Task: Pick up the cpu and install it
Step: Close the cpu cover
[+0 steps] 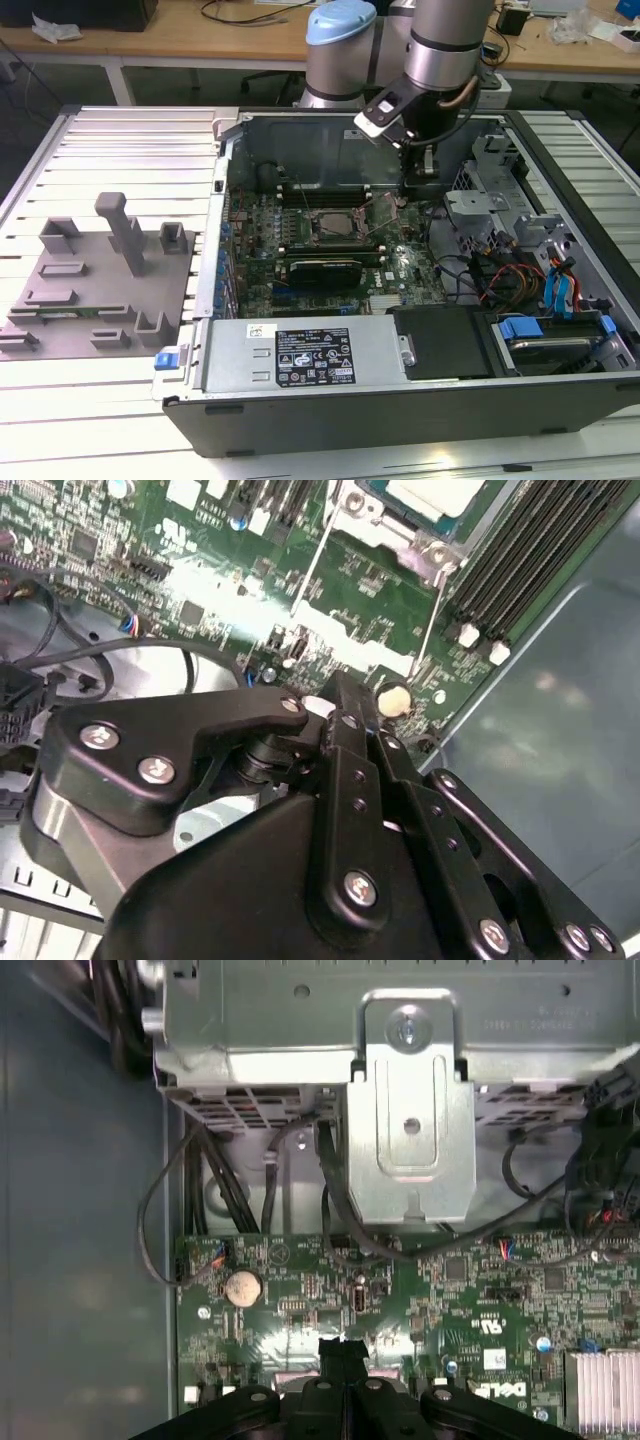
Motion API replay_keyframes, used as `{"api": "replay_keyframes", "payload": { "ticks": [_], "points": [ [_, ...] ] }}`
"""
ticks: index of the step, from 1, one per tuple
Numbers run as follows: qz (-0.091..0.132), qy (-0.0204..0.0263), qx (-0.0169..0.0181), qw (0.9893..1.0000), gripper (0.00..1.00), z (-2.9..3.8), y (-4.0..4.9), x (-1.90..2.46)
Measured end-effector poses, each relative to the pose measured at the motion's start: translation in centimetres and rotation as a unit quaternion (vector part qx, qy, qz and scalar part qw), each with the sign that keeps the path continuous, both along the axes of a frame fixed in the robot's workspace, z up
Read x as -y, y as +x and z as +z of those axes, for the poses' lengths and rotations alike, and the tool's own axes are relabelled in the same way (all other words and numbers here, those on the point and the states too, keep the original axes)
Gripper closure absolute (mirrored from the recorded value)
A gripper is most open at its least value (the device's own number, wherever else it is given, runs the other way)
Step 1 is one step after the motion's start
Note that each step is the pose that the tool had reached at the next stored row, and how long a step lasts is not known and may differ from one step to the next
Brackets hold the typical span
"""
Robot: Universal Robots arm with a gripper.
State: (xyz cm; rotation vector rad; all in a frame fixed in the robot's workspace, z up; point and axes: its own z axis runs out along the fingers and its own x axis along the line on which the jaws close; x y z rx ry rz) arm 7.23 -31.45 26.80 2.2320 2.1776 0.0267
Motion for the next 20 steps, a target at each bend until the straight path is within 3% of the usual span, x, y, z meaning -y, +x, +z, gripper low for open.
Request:
{"api": "replay_keyframes", "payload": {
  "ticks": [3,14,20],
  "points": [
    [0.0,0.0,-0.0024,1.0,0.89,-0.47,0.82,0.0],
    [0.0,0.0,-0.0135,0.9999,0.89,-2.85,0.91,0.0],
    [0.0,0.0,-0.0136,0.9999,0.89,-2.9,0.87,0.0]
  ]
}}
